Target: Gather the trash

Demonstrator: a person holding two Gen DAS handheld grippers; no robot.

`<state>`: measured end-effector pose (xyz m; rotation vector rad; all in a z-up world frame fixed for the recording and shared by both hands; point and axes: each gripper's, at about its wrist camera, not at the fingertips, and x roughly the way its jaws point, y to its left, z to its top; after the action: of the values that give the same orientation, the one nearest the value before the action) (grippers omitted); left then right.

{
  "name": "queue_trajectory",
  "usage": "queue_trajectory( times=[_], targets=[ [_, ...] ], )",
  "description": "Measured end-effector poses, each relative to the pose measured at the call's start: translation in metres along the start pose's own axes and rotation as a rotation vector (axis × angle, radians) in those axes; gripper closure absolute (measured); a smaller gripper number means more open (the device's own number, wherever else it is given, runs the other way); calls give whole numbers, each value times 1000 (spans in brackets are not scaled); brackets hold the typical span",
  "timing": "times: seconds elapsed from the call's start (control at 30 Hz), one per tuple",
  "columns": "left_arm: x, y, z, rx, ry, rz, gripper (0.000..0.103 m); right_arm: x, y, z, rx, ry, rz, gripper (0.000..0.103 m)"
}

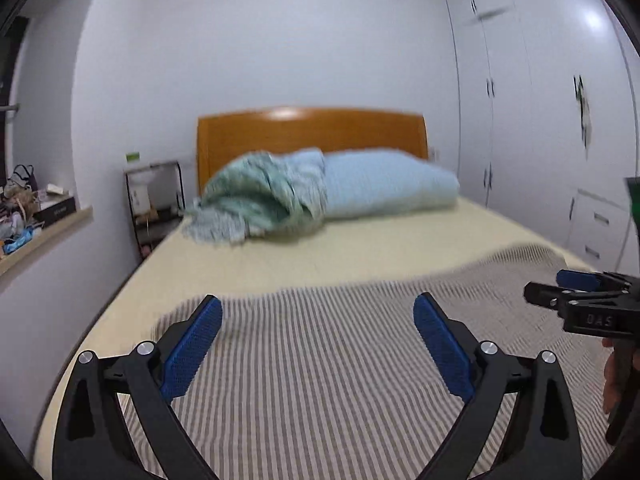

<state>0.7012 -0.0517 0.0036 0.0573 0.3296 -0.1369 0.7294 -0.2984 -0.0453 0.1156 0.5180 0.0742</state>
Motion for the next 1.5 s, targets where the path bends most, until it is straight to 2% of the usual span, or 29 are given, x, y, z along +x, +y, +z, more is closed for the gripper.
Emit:
queue_trajectory(
  times=[0.07, 0.1, 0.17, 0.33, 0.53, 0.73, 1.13, 1.27, 1.4, 1.5],
  targets=[
    [13, 7, -2, -21, -40, 13, 8, -3, 4, -6, -12, -155, -6, 24],
    [17, 10, -6, -28, -47, 16, 8, -2, 6, -10, -29, -204, -12, 19],
    [26, 15, -9, -37, -54, 21, 8, -1, 12, -21, -75, -274, -50, 19],
    [25, 23, -21, -56, -57, 17, 8, 7, 18, -30, -118, -269, -73, 19],
    [-7, 18, -23, -46, -71, 11, 8, -23, 19, -27, -97, -253, -93, 19],
    [-74, 10, -18, -46, -108, -17, 8, -74, 28, -29, -101, -259, -101, 19],
    [-244, -8, -29, -31, -172, -70, 8, -198, 49, -75, -93, -266, -85, 19],
    [-300, -16, -40, 9, -186, -53, 8, -239, 57, -95, -90, -279, -70, 19],
    [-348, -20, -55, -6, -179, -46, 8, -274, 66, -113, -93, -274, -61, 19],
    [-386, -26, -68, 15, -193, -35, 8, -301, 76, -132, -133, -263, -75, 15]
  ],
)
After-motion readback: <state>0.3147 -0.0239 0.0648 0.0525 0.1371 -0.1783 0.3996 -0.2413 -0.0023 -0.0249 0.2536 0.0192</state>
